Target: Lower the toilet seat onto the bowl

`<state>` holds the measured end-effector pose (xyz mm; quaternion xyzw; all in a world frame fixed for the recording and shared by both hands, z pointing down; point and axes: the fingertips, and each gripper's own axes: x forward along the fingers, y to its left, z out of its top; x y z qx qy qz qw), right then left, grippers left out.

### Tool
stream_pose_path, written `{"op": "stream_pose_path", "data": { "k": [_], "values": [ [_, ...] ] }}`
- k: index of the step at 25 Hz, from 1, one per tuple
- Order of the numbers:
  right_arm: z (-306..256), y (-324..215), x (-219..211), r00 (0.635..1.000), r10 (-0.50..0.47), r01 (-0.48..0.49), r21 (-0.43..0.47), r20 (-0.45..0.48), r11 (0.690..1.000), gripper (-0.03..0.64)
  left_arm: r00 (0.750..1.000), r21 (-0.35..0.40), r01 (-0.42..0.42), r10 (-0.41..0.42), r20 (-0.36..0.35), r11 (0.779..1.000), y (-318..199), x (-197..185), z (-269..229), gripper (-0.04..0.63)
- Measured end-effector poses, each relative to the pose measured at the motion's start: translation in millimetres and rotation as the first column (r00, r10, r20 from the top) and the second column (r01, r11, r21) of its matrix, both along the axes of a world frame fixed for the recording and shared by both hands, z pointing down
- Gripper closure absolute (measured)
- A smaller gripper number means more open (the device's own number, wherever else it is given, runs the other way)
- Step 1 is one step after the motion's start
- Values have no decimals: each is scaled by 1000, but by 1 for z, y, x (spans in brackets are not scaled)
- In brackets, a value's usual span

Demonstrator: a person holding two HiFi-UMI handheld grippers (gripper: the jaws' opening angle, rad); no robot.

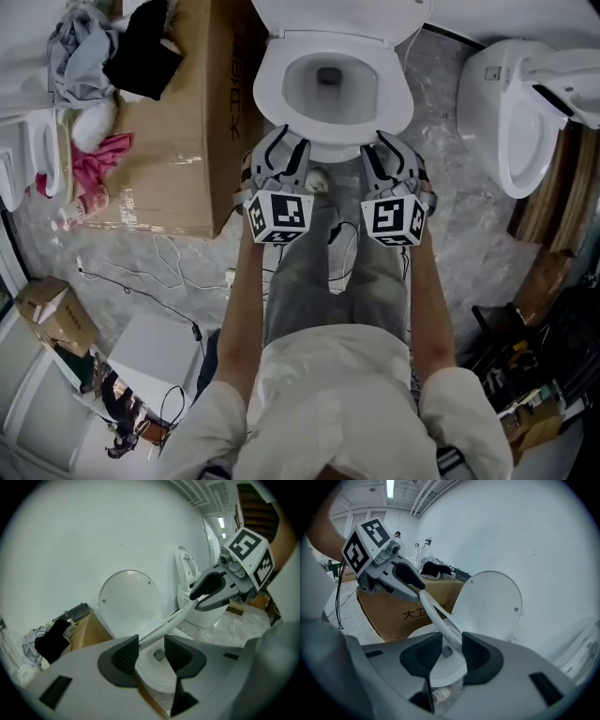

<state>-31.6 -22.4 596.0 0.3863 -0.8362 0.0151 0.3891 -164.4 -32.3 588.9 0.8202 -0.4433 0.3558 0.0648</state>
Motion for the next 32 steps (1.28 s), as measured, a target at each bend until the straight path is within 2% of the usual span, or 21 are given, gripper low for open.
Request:
{"op": "stream_pose_path", "data": {
  "k": [18,32],
  "values": [
    [60,49,-2,998,-58,54,-99,-38,994,449,998,-96,-7,13,66,995,50,-3,59,394],
    [110,76,-4,990,-119,105,-172,-73,980,425,990,-180,-19,44,136,983,77,-5,107,382]
  ]
}}
